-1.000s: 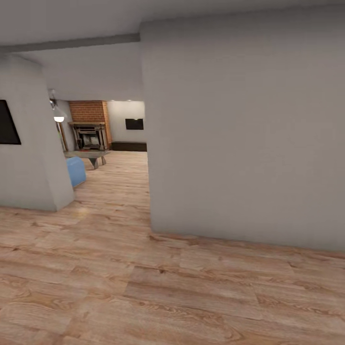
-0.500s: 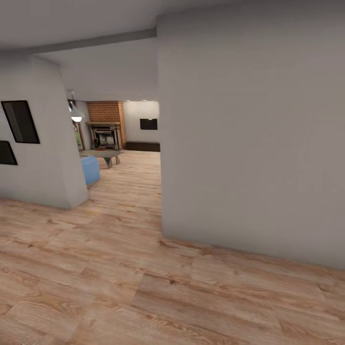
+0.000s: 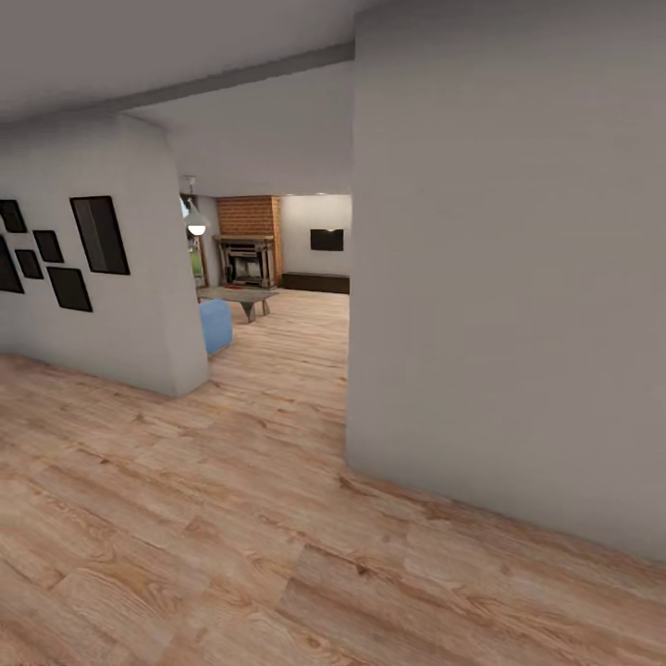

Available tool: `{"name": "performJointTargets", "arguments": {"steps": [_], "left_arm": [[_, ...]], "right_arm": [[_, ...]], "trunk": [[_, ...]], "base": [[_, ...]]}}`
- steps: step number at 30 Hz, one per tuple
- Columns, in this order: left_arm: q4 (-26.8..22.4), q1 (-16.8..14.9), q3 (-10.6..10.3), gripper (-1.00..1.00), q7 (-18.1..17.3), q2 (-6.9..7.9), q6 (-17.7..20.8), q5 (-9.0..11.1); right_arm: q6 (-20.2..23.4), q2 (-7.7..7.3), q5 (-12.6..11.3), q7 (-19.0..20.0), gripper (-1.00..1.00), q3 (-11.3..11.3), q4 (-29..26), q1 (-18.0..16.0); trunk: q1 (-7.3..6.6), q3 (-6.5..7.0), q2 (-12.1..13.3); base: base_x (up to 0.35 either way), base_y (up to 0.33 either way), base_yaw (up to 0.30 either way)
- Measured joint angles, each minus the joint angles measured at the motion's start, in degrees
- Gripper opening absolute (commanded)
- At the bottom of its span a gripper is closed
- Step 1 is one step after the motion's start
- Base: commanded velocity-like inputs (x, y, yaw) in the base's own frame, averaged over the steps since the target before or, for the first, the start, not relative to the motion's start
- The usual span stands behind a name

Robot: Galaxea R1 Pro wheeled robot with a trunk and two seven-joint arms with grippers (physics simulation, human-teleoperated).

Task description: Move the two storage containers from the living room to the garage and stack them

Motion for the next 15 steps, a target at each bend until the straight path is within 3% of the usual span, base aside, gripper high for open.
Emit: {"name": "performJointTargets", "arguments": {"steps": [11, 15], "left_arm": [[0.00, 0.00, 0.00, 1.00, -0.01, 0.00, 0.00, 0.00], [0.01, 0.00, -0.01, 1.00, -0.01, 0.00, 0.00, 0.00]], "right_arm": [[0.00, 0.00, -0.02, -0.05, 1.00, 0.00, 0.00, 0.00], [-0.01, -0.06, 0.11, -0.02, 1.00, 0.04, 0.00, 0.00]], "trunk": [[0.00, 0.00, 0.00], [0.00, 0.00, 0.00]], "base": [[0.316, 0.000, 0.268], [0.316, 0.000, 0.105]]}}
